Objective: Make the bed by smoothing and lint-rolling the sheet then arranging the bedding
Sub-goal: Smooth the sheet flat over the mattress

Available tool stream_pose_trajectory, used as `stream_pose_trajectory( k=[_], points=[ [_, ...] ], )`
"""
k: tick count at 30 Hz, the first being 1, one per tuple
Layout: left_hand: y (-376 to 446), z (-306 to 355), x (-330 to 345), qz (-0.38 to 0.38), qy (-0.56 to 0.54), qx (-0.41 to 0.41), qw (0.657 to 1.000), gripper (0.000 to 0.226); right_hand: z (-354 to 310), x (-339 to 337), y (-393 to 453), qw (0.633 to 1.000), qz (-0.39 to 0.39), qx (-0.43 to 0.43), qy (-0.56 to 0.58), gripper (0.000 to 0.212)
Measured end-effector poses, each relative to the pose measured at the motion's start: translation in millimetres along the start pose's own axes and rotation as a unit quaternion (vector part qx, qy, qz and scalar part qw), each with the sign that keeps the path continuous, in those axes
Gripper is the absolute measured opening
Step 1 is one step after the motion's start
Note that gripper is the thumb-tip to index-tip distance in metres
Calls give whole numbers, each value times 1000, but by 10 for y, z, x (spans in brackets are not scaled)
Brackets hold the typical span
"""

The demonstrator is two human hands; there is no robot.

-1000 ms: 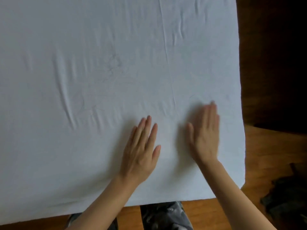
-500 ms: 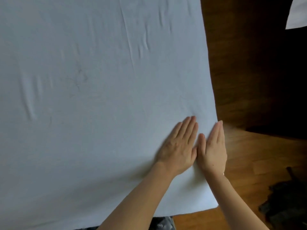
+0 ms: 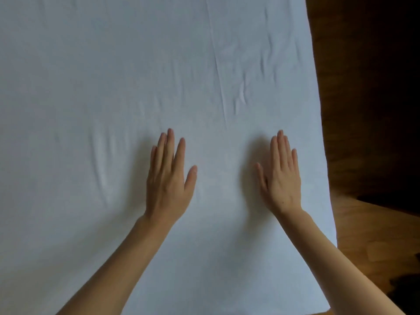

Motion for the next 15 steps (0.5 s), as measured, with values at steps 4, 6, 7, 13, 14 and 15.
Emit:
stream_pose_trajectory(
  k=[4,6,7,13,14,15],
  points=[
    [873,-188,-45,-9,51,7,999,58,-280,-29,929,997,1,-80,-9,57],
    [1323,-182,39,-13,68,4,998,58,-369,-72,1424,994,-7,-105,-23,55],
    [1547,-173,82,-13,76,-6,997,58,-413,-84,1676,993,-16,-116,-30,55],
    [2403,45,587,-32,110,-97,989,68,-400,86,2719,980,-111,-141,-89,62],
    [2408,244,714,-29,113,-90,989,70,-215,86,2766,986,-94,-106,-91,63],
    [2390,494,835,-31,108,-63,992,71,6,49,2784,993,-60,-56,-84,64]
  ],
)
Point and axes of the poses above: each hand's wrist, its own y-axis towards the middle knuckle, its own x-axis out of the palm, z = x × y, the point moved 2 cm from there along y, towards the middle knuckle
